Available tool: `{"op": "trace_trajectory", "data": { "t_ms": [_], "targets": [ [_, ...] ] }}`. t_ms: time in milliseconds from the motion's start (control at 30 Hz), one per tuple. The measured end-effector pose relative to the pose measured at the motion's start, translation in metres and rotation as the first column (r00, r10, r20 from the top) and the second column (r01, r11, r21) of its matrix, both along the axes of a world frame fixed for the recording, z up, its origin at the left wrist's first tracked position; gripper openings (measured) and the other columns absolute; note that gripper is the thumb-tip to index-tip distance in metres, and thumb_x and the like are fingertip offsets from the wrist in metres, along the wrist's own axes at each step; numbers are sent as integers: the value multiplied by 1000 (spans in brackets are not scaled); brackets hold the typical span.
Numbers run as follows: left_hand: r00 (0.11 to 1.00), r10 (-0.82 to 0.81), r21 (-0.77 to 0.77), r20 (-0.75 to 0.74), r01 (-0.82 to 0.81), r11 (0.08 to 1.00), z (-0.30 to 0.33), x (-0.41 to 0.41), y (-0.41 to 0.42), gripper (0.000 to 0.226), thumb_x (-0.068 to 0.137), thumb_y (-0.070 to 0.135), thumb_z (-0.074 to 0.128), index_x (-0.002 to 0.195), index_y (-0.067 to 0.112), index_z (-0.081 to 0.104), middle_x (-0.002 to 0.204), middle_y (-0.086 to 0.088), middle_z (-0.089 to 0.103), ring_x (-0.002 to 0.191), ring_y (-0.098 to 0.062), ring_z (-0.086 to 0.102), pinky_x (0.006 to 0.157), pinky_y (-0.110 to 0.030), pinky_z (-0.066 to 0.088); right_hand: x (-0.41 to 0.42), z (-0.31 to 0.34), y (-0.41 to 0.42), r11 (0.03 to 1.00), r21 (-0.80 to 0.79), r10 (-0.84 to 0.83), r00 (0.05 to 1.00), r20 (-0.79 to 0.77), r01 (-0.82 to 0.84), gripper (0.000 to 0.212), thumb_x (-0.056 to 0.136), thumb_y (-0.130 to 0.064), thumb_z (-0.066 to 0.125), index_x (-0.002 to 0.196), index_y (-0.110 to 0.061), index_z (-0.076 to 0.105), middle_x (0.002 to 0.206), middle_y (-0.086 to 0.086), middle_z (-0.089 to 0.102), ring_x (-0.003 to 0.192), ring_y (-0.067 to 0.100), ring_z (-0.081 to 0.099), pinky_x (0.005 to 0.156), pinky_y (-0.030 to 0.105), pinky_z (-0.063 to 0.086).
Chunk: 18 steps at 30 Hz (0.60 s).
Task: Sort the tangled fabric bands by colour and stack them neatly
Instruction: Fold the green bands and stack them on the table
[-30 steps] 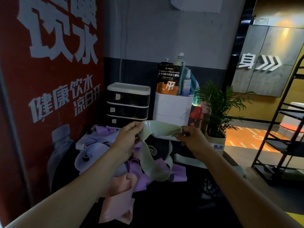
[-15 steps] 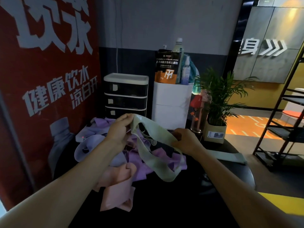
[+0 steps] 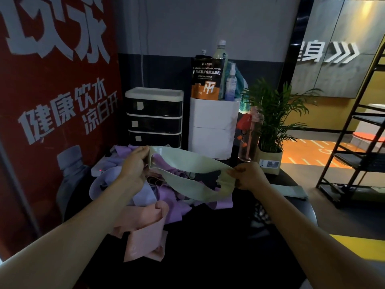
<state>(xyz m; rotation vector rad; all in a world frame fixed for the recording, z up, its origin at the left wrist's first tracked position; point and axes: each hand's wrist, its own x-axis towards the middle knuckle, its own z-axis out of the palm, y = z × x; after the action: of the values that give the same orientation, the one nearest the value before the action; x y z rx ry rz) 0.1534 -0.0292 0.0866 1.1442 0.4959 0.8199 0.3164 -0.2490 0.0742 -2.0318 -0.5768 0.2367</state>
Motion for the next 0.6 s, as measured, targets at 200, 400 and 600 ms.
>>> {"op": "trace_trajectory", "data": {
  "t_ms": [200,400,600],
  "targets": [
    [996,78,-31,-36,-79,996,-5,-1,8,26,99,15,40,77,12,54,48,3,59,37,-4,52,38,-15,41,-7,11,-11,988,85,130,991,-28,-127,21,87,-18,65,80,1,69,65,6,54,58,11,46,46,12,38],
    [986,69,53,-154,-61,997,-14,-5,9,29,95,17,47,66,18,50,58,1,55,58,-13,48,59,-27,36,-1,7,-21,982,147,130,989,-63,-120,21,91,-13,58,70,-10,63,65,2,54,59,10,48,51,15,39],
    [963,-45,269,-265,119,956,-14,1,-1,35,92,12,47,58,19,48,57,3,48,63,-16,42,61,-30,31,4,14,-26,969,197,167,984,-66,-152,24,86,8,53,76,-11,64,76,7,55,71,16,50,61,19,42]
  ]
}}
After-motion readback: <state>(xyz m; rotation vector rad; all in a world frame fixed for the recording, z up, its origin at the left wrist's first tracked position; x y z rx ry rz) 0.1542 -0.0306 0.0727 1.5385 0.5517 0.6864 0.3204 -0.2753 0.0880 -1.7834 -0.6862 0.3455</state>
